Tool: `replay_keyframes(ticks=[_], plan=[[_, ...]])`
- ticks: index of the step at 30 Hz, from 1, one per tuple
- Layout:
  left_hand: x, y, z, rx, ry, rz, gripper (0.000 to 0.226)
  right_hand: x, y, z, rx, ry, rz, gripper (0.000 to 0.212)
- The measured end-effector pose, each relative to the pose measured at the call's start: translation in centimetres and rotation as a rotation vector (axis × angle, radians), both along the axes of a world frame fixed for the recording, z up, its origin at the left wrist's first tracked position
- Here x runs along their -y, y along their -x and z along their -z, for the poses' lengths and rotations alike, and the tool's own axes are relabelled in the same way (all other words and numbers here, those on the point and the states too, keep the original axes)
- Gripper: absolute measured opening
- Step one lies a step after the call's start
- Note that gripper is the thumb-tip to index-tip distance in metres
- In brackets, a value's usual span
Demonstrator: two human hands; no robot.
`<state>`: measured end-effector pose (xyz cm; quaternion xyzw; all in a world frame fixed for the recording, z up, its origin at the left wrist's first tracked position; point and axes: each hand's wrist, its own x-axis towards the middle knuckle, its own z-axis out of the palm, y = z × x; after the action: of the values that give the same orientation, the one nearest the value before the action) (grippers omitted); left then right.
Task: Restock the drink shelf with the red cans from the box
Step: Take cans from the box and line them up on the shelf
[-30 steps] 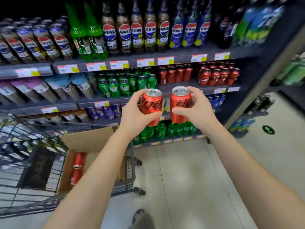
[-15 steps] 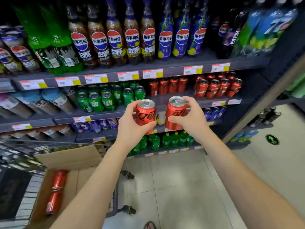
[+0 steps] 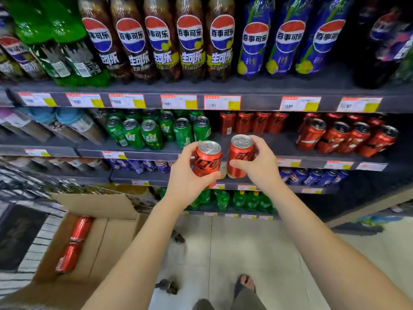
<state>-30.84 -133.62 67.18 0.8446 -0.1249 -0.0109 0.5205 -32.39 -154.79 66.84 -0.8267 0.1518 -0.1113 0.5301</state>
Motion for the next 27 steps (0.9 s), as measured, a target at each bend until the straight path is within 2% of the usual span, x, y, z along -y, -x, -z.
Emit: replay_keyframes(ticks=[6, 8, 11, 14, 21, 25, 27], plan=[[2.0, -4.2, 6.5, 0.075, 0.009, -0.033, 0.078, 2.8, -6.6, 4.9, 0.12, 0.07, -0.065, 0.075], [2.6, -5.5, 8.7, 0.12, 0.048, -0.037, 0.077, 3.5, -9.1, 6.8, 0.162, 0.074, -0.053, 0.071], [3.6, -6.8, 12.5, 0.188, 0.107, -0.039, 0.078, 4.6, -12.8, 10.1, 0.23, 0.089, -0.054, 0.078], [4.7, -7.4, 16.2, 0.265, 0.169, -0.043, 0.073, 5.1, -15.0, 12.3, 0.328, 0.178, -0.06, 0.076], [6.2, -8.1, 22.2, 0.443, 0.216, -0.055, 0.07, 5.4, -17.1, 14.4, 0.491, 0.291, -0.046, 0.079], [6.4, -8.3, 23.7, 0.466, 0.239, -0.07, 0.07, 5.3, -17.4, 15.1, 0.524, 0.342, -0.03, 0.084], [6.5, -8.3, 23.8, 0.456, 0.255, -0.054, 0.069, 5.1, -17.6, 15.2, 0.517, 0.369, -0.021, 0.08]])
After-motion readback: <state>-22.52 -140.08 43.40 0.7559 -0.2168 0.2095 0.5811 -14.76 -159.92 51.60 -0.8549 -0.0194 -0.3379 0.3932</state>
